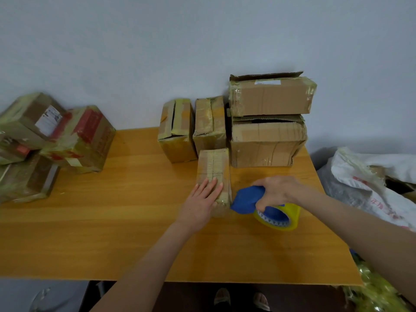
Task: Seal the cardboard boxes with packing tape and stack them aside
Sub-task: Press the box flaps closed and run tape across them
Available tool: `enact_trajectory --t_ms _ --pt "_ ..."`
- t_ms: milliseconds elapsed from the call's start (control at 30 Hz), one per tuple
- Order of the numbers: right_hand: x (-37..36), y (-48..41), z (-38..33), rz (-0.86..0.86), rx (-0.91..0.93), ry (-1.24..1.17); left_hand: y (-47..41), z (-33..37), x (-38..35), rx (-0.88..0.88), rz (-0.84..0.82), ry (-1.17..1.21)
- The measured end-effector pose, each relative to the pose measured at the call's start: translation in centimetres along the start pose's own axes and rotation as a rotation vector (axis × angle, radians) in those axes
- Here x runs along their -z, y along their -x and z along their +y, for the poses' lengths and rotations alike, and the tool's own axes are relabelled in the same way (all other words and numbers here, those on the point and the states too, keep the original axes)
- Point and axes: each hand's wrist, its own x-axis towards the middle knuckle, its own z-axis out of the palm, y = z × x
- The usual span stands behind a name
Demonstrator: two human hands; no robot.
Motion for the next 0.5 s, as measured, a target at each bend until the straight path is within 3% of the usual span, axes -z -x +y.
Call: enact_trajectory --t_ms 100,300,500 --pt "-0.2 0.1 1.6 0.065 -0.068 -0.111 0.0 0.2 0.2 0.013 -0.005 0.001" --pt "-3.3 -0.4 2.9 0.233 -0.126 -1.067 0.0 0.9 0.3 0.048 0.014 -0.001" --pt "-7.1 -0.2 2.1 0.082 -0.317 -1.612 -0.1 1.3 0.4 0.058 0.030 0.041"
